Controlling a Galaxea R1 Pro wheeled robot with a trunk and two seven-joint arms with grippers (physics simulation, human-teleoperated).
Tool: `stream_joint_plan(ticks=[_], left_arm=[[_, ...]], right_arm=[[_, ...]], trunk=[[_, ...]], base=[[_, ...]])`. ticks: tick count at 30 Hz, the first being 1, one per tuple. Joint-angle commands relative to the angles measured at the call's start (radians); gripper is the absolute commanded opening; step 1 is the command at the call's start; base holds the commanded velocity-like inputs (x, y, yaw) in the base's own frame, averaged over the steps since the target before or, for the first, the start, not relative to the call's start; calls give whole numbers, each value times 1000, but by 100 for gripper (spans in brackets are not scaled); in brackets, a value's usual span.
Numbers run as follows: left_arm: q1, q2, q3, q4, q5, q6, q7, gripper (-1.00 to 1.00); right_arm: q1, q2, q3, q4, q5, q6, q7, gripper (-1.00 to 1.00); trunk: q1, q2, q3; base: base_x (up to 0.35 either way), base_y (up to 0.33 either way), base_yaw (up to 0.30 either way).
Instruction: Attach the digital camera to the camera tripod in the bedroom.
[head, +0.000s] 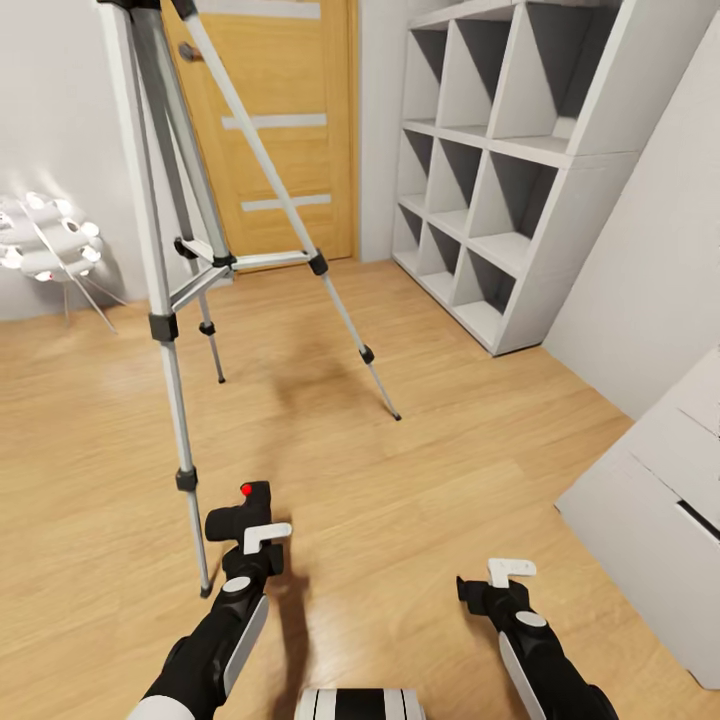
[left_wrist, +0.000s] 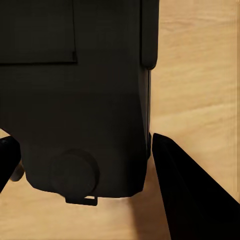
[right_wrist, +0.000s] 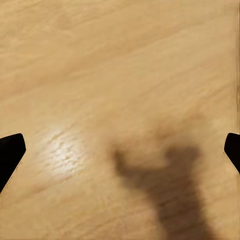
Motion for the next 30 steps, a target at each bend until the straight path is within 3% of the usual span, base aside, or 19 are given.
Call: stream_joint_plan(ticks=[1,8,11,15,16,22,27,30], left_arm=[[0,0,-4,-2,7,9,6,-100],[0,1,0,-6,12,23,4,-100],[-1,-2,-3,-14,35,39,2,-100],[-1,-14,-6,-54,82,72,0,-100],[-1,-20,-7,-90,108,95,-1,-100],[-1,-28,-6,-197,187,161,-4,-100],[-1,-32,-9,-221,222,176,-4,-100],[0,-34,-10,-225,228,179,-4,-100]], right_arm=[[0,0,0,1,-3,-1,-6,100],[0,-1,0,3,-2,-6,-28,100],[-3,-6,0,-18,-2,39,-32,100],[-21,-6,-1,-111,-2,143,-32,100],[-30,-7,-2,-177,-3,209,-30,100],[-41,-6,-17,-392,-23,414,-24,100],[-44,-3,-39,-473,-76,508,-4,100],[-44,-3,-41,-490,-97,528,7,100]], trunk=[[-1,0,3],[-4,2,30],[-5,2,42],[-7,3,57],[-7,3,61],[-10,5,84],[-12,6,104],[-14,7,115]], base=[[0,0,0],[0,0,0],[0,0,0],[0,0,0],[0,0,0],[0,0,0],[0,0,0],[0,0,0]])
